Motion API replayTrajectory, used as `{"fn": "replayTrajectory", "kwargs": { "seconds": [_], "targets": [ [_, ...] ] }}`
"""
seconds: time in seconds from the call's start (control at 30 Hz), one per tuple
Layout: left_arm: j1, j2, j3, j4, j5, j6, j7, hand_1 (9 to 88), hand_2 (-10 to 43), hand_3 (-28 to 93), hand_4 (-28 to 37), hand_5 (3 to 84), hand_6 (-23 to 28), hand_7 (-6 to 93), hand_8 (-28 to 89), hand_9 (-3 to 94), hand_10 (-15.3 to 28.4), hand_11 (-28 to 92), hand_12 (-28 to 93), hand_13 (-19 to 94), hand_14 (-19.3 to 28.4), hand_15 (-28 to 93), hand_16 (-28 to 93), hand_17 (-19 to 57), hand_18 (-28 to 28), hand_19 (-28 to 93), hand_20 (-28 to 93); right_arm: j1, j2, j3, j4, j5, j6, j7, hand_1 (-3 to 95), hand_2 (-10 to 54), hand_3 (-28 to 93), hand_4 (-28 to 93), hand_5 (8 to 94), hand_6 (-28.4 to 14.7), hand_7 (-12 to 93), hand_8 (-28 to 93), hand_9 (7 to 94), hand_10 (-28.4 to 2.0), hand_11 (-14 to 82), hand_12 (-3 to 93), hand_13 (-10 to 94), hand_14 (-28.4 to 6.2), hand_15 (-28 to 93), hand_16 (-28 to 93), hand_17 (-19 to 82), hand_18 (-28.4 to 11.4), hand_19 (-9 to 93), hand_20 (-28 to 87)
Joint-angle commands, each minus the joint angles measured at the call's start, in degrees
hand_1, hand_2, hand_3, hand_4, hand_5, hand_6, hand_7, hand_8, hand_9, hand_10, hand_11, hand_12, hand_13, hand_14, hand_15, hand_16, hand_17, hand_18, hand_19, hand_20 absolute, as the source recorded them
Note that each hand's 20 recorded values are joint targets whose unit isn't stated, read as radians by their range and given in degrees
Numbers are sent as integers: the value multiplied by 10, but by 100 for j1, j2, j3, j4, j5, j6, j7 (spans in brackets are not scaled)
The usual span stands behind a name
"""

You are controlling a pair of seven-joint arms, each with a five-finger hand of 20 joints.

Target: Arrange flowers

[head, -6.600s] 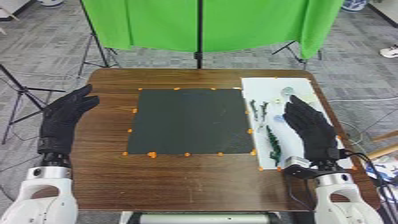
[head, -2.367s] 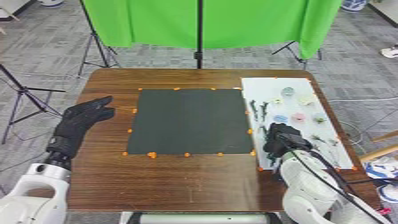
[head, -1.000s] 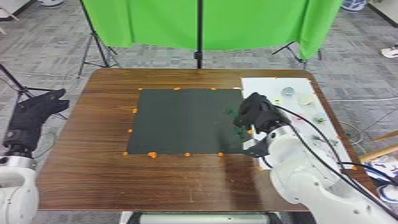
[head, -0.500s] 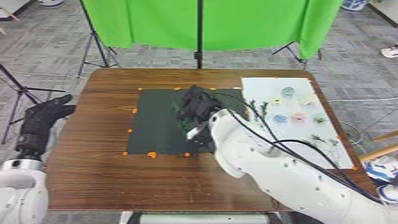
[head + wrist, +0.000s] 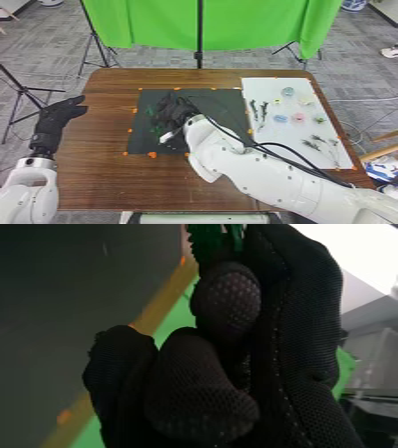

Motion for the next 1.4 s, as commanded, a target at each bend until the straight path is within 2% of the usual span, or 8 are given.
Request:
{"fn": "replayTrajectory", "kwargs": {
  "seconds": [0.03,0.53,0.8,0.83,0.87,0.9,1.07,1.4],
  "targets": [
    [-54,-101,146,19,67,-137,-85,271,129,650,-281,493,74,90,-59,502,159,189,98,401,185,156,-33,122,116,91,149,-94,-238,-116,241,630,346,-15,903,-95,-282,640,732,-45,405,231,889,-106,389,432,937,37,699,213,722,-96,917,436],
    [-165,-201,307,62,76,-165,-80,272,129,649,-278,491,75,88,-58,502,160,189,98,403,188,159,-34,121,116,92,149,-208,-386,-196,612,793,993,-61,897,-95,-244,585,712,-49,419,220,921,-108,289,385,937,32,666,211,727,-89,874,440],
    [-178,-207,325,47,84,-162,-76,273,128,650,-277,490,76,88,-59,503,160,190,98,403,188,160,-34,120,116,94,150,-252,-418,-128,626,1029,1039,-93,853,-95,-125,505,703,-44,417,220,923,-103,265,381,937,27,654,214,726,-89,853,461],
    [-186,-207,331,50,84,-165,-82,273,128,650,-277,490,76,88,-59,503,160,190,99,404,188,161,-34,120,116,94,150,-265,-431,-110,640,1066,1043,-104,742,-95,196,260,701,-43,416,223,923,-102,267,372,937,27,652,216,725,-91,852,464],
    [-199,-208,340,52,91,-173,-83,273,128,650,-277,490,76,88,-58,503,160,190,99,404,188,161,-34,120,116,94,149,-268,-427,-99,635,1115,1040,-109,669,-95,423,72,700,-42,418,218,924,-103,260,374,937,26,650,216,725,-91,850,464],
    [-194,-212,338,49,94,-176,-83,273,128,650,-276,490,76,87,-59,503,160,190,99,404,188,161,-34,120,116,94,149,-276,-431,-85,629,1158,1041,-98,641,-95,511,-9,699,-41,416,215,925,-103,250,369,937,26,647,216,724,-91,850,463],
    [-191,-221,330,45,97,-197,-79,274,124,652,-275,490,77,88,-58,503,159,191,99,406,188,162,-34,120,116,95,149,-270,-405,-83,643,1127,960,-91,633,-95,535,-60,702,-37,384,216,932,-106,189,354,937,21,634,216,721,-91,847,456],
    [-158,-235,291,20,120,-227,-93,276,114,650,-267,488,77,87,-58,503,159,191,99,405,190,163,-34,119,116,94,149,-256,-345,-62,658,1088,764,-64,608,-95,550,-47,694,-33,372,222,928,-108,178,372,937,17,627,219,714,-94,852,454]
  ]
}}
